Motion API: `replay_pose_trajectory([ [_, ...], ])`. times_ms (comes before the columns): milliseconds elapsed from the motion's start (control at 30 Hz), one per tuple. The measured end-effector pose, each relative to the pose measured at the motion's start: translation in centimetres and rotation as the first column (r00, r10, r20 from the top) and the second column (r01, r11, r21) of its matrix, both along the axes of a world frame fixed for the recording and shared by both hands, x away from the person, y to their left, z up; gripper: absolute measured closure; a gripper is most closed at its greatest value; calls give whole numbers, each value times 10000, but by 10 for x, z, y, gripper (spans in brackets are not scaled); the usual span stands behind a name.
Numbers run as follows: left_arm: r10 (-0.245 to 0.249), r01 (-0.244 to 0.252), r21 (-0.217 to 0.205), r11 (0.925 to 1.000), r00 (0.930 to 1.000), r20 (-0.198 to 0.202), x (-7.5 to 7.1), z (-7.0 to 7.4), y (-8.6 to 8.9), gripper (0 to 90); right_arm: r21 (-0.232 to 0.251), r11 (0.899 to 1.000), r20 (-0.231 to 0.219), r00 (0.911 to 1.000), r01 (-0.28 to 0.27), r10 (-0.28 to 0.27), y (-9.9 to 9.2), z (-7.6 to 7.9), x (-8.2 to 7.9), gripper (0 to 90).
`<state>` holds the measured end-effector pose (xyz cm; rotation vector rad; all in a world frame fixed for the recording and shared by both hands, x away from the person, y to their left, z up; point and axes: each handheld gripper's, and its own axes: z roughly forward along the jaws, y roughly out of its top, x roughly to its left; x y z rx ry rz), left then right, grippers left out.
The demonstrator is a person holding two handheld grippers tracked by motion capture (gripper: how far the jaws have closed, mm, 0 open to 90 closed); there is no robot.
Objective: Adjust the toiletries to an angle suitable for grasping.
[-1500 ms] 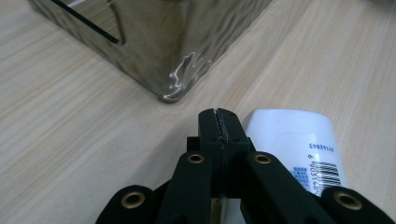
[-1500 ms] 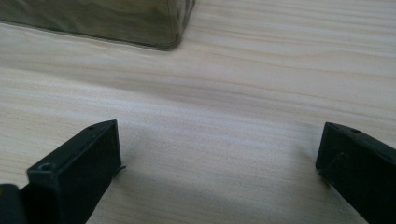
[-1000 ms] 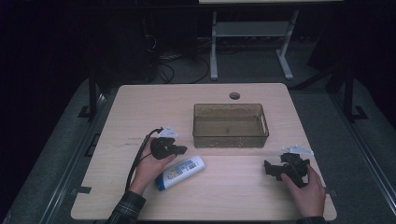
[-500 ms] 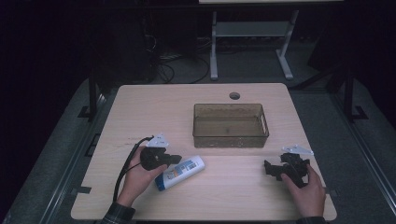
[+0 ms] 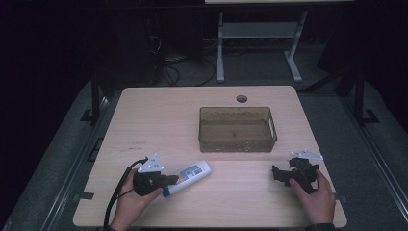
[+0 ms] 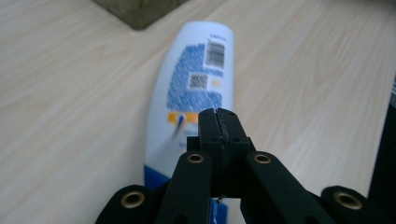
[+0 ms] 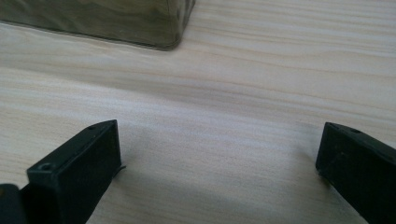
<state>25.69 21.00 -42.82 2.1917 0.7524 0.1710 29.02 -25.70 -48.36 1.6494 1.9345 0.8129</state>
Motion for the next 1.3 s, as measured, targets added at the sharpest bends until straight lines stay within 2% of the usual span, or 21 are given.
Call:
replay_pose_trajectory([
  [200,44,-43,59,10000,9999,-103,-19,-5,4,896,-12,10000,-14,10000,-5,5,0,0,0,0],
  [333,82,-78,229,9997,9998,-198,-24,-11,6,896,-15,10000,-16,10000,-6,6,0,0,0,0],
  [367,104,-97,316,9995,9997,-230,-23,-12,8,895,-12,10000,-15,10000,-4,4,0,0,0,0],
  [467,189,-183,194,9996,9993,-308,-21,-13,10,895,-10,10000,-17,10000,-2,2,0,0,0,0],
  [600,416,-409,447,9982,9990,-165,-17,-14,16,895,-13,10000,-21,10000,-2,2,0,0,0,0],
  [900,925,-919,469,9947,9957,-103,-6,-14,29,895,-12,10000,-16,10000,-4,4,0,0,0,0],
  [1300,1249,-1246,538,9908,9922,-28,12,-14,35,896,-14,10000,-20,10000,-4,4,0,0,0,0],
])
